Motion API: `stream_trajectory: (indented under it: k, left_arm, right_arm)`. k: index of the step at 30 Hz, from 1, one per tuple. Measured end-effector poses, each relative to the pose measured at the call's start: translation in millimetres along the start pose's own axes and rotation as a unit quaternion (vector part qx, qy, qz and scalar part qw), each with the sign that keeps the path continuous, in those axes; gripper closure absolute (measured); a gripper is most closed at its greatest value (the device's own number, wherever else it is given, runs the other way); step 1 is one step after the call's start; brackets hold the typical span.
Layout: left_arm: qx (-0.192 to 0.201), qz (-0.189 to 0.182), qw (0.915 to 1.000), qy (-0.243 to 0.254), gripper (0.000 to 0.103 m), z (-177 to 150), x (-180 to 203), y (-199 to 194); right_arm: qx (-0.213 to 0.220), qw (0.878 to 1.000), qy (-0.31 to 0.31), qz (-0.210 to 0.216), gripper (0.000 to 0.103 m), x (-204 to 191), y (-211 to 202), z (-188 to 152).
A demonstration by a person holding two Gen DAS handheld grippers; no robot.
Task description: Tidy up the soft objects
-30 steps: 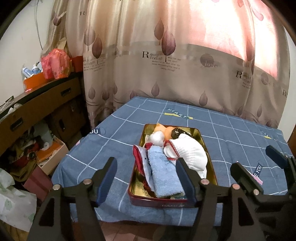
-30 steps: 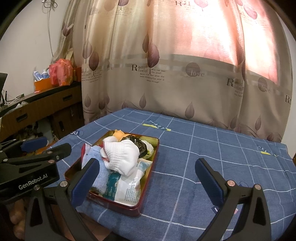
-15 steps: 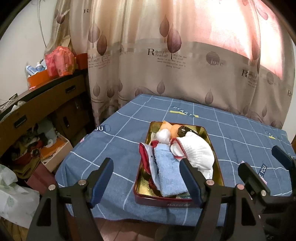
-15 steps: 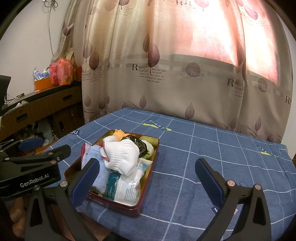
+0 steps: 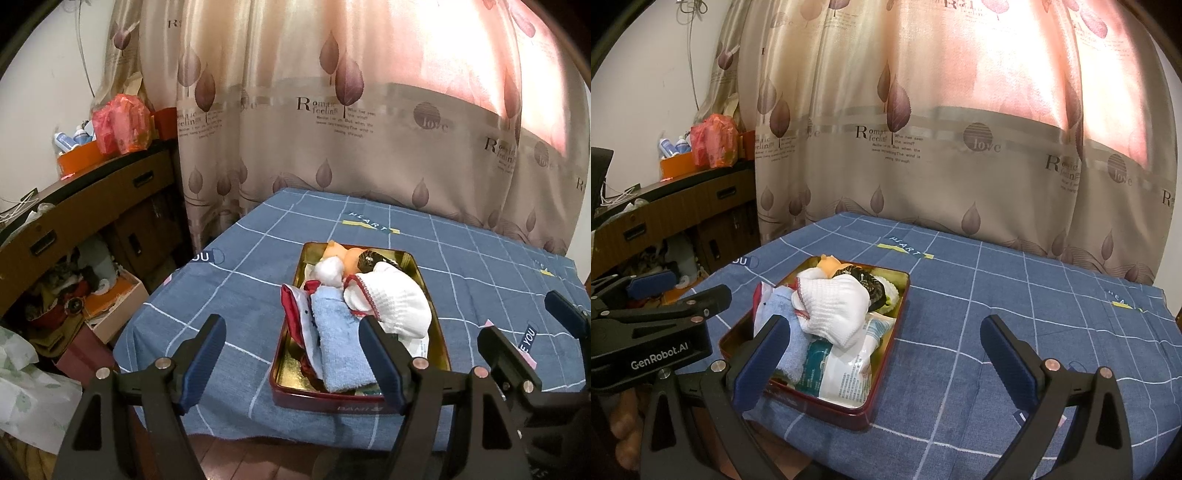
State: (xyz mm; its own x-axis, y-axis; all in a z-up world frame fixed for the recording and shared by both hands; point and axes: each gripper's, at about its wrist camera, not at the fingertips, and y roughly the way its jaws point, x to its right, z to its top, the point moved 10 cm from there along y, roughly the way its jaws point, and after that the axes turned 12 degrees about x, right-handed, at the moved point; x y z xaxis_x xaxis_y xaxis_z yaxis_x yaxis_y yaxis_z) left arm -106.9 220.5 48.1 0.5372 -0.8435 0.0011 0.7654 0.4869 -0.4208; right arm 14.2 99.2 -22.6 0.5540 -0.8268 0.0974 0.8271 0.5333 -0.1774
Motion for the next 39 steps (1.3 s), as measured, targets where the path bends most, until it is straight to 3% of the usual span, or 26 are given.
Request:
stream_trajectory:
  k: [39]
  left_arm:
    - [-0.022, -0.001, 0.9997, 0.002, 0.026, -6, -5, 9]
  right_arm:
    - [-0.004, 1.0, 0.001, 0.003, 0.001, 0, -2, -7]
